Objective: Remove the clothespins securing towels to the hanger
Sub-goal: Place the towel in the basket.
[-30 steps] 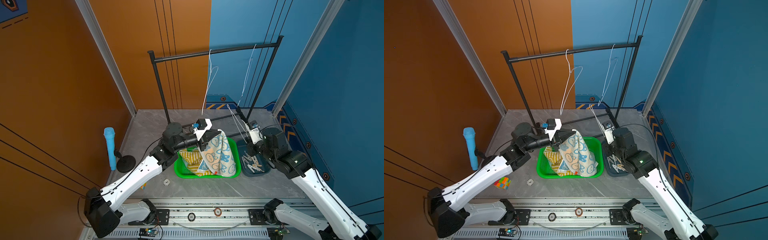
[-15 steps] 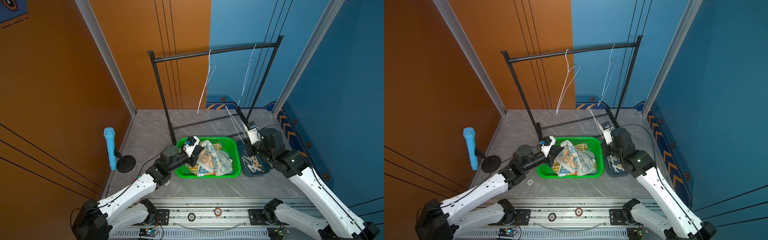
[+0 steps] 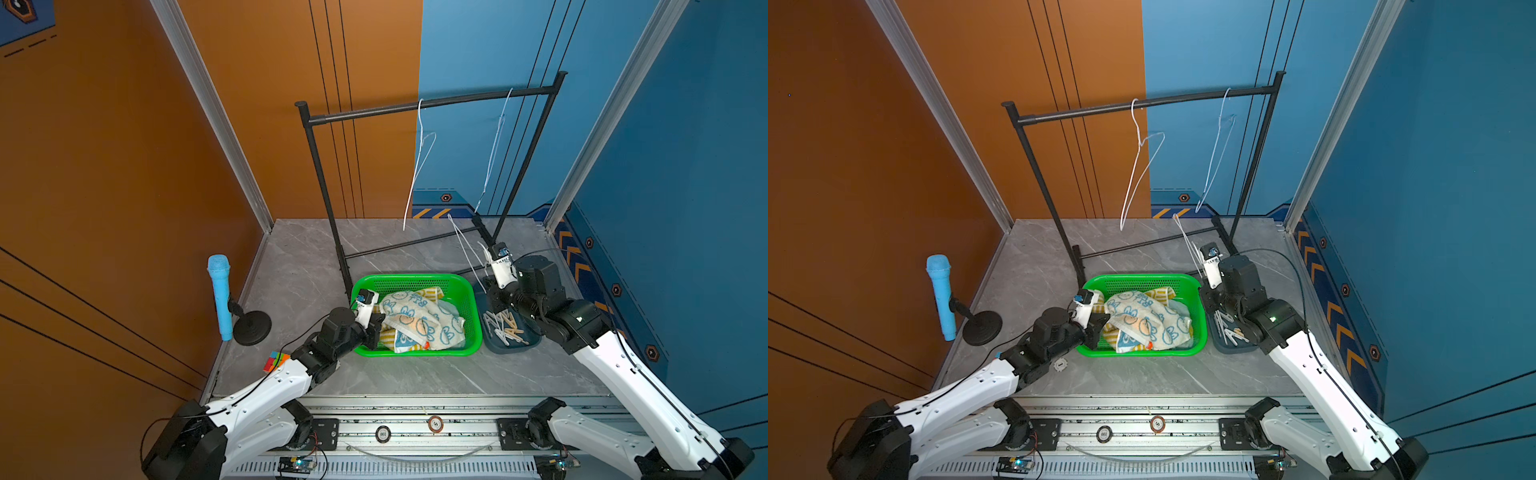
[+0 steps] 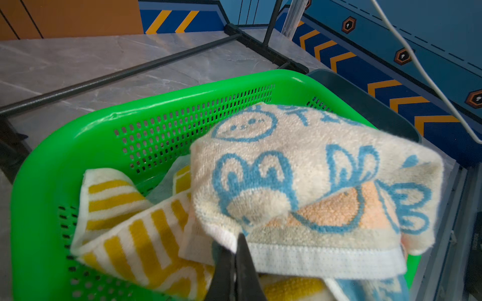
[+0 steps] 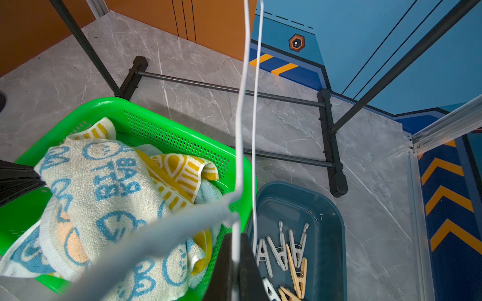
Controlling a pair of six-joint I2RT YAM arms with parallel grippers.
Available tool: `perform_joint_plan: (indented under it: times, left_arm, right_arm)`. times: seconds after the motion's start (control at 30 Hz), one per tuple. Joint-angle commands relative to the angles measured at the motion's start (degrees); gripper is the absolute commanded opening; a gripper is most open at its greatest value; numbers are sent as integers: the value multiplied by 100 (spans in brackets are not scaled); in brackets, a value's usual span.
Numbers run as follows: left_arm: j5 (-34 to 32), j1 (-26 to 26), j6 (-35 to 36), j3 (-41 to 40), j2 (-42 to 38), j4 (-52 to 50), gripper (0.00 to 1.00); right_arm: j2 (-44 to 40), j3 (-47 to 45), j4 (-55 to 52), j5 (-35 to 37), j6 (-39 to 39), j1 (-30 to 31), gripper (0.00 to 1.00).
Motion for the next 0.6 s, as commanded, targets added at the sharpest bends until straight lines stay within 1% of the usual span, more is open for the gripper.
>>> perform_joint_plan:
  times: [0.0, 0.07, 0.17, 0.3, 0.4, 0.47, 0.57]
  left_arm:
    - [-25, 87, -249, -11, 44, 60, 0]
    - [46, 135, -272, 26, -49, 57, 0]
    - [46, 226, -233, 42, -345, 51, 16]
    - [72, 372, -32, 206, -885, -272, 31]
    - [74, 442, 317, 502, -1302, -901, 42]
    - [7, 492, 626, 782, -1589, -1490, 47]
    - [-51, 607, 1003, 1125, -1945, -2119, 54]
  right_arm:
    - [57, -53, 167, -119, 163, 1, 0]
    - [56, -51, 167, -128, 172, 1, 0]
    - [36, -62, 167, -121, 165, 2, 0]
    - [27, -53, 189, -152, 175, 10, 0]
    - [18, -23, 210, -192, 194, 8, 0]
    - [27, 19, 202, -242, 198, 17, 0]
    - [36, 73, 180, -388, 215, 31, 0]
